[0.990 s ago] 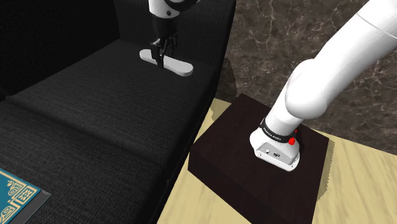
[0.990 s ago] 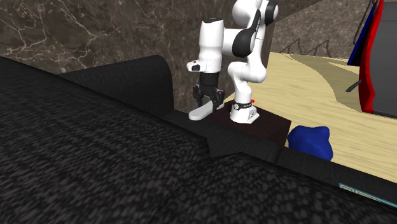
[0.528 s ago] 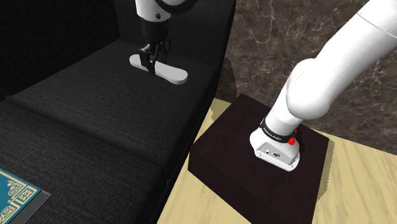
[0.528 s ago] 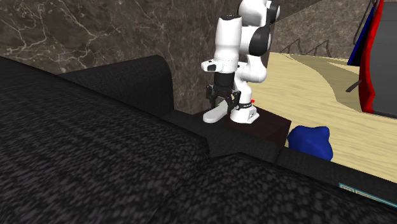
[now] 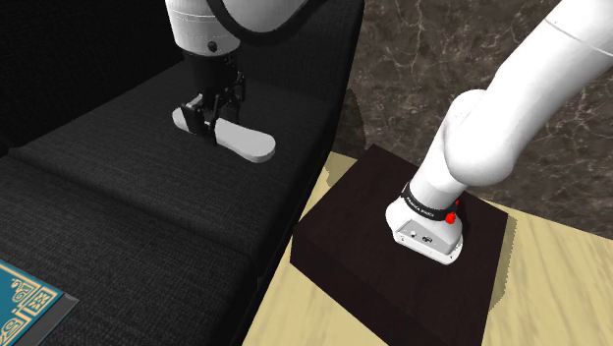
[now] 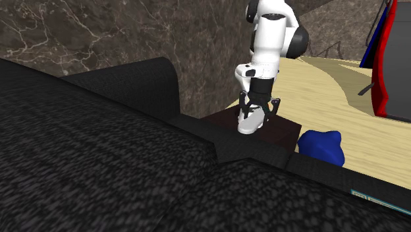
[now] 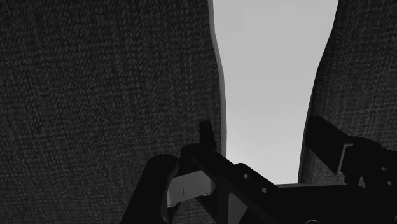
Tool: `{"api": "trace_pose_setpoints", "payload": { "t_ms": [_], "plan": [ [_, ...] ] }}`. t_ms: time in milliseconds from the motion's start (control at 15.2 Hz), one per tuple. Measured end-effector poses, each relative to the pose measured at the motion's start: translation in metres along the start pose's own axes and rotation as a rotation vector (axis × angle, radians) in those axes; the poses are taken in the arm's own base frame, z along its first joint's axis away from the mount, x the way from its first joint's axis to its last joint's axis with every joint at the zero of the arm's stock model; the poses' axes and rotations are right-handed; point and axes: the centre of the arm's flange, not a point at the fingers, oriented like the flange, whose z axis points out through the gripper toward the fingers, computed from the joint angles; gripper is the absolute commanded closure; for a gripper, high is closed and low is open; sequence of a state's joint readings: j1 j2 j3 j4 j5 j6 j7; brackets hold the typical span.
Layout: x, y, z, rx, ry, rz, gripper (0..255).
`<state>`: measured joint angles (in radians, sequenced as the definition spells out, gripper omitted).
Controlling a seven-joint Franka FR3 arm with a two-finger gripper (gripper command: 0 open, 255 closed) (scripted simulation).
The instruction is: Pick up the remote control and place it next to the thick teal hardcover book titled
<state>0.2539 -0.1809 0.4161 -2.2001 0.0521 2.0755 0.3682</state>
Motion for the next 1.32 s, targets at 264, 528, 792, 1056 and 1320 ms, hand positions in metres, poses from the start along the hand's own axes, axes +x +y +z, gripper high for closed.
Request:
{"api": "trace_pose_setpoints", "payload": {
  "t_ms": [264,528,792,1056,1320],
  "plan": [
    [-0.005,-0.055,-0.001,0.000,0.000,0.000,255],
    [-0.010,-0.104,0.002,0.000,0.000,0.000,255],
    [-0.015,-0.159,0.000,0.000,0.000,0.000,255],
    [-0.026,-0.212,-0.002,0.001,0.000,-0.001,255],
    [-0.033,-0.262,-0.004,0.001,-0.001,0.000,255]
  ]
}}
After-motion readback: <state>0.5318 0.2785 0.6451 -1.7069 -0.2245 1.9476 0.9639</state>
